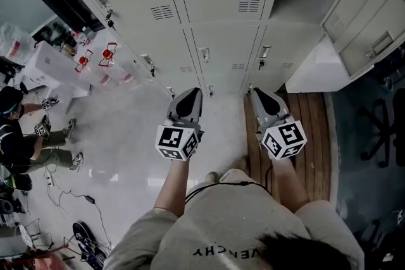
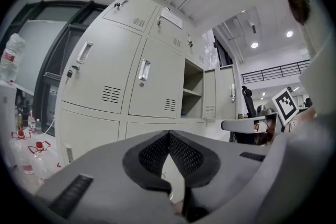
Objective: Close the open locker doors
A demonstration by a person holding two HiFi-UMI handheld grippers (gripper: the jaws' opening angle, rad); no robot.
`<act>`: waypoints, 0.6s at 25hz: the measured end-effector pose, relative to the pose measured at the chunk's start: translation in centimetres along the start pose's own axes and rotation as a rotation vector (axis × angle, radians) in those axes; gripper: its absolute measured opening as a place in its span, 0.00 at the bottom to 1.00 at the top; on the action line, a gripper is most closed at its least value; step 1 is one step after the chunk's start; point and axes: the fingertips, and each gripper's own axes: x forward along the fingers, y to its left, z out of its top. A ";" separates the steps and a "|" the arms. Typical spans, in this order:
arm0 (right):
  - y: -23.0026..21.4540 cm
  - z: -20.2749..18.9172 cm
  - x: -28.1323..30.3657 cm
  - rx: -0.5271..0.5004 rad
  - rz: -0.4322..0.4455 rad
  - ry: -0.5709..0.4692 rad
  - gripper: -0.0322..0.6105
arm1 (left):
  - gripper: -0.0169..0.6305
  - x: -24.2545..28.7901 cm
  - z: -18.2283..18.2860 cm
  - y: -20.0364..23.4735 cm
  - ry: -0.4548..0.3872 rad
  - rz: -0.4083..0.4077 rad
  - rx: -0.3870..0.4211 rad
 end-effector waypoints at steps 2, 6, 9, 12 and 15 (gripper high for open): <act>1.1 0.0 -0.1 -0.001 0.002 -0.003 0.05 | 0.02 -1.3 0.1 0.5 0.002 0.004 -0.002; 3.1 0.3 -0.4 -0.009 0.001 -0.012 0.05 | 0.02 -3.4 0.5 1.0 -0.008 0.009 -0.018; 4.5 0.4 -0.6 -0.011 -0.003 -0.017 0.05 | 0.02 -4.5 0.8 1.2 -0.014 0.002 -0.019; 5.9 0.3 -1.0 -0.010 -0.005 -0.014 0.05 | 0.02 -5.5 0.9 1.4 -0.015 0.000 -0.027; 6.9 0.1 -1.5 -0.005 -0.009 -0.013 0.05 | 0.02 -6.5 1.0 1.3 -0.015 -0.009 -0.027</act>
